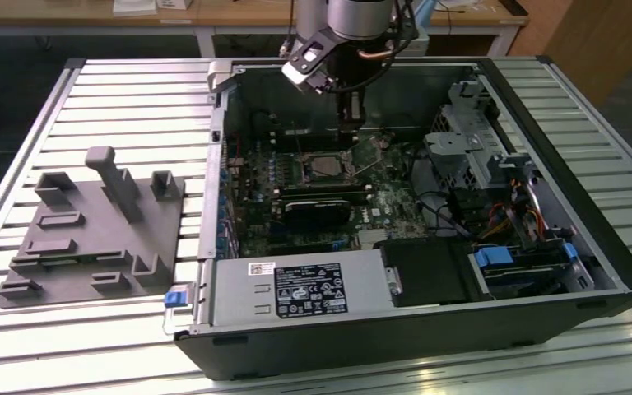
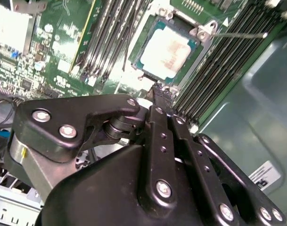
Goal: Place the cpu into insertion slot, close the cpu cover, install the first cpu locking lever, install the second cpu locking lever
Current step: 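Close the cpu cover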
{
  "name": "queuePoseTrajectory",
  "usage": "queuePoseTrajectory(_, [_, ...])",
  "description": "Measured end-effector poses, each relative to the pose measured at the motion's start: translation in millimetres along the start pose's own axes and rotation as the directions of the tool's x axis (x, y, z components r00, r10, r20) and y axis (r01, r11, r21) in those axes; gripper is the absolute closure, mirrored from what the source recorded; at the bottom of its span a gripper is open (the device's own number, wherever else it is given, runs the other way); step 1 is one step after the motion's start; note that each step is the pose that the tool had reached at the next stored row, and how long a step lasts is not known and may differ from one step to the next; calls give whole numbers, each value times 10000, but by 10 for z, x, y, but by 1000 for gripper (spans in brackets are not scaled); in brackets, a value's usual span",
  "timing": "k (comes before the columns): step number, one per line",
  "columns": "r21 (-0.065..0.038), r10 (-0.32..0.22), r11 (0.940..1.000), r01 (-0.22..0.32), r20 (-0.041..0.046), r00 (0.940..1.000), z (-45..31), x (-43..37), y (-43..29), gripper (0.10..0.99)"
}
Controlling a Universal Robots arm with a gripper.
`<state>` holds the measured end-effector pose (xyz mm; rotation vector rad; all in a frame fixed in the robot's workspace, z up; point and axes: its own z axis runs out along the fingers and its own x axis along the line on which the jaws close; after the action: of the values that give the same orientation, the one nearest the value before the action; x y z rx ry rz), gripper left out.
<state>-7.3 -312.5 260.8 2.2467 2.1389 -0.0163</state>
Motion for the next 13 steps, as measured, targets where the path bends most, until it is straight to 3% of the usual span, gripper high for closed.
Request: queuePoseTrajectory(13, [4,-1,10000,1,-1,10000,7,25,329,980])
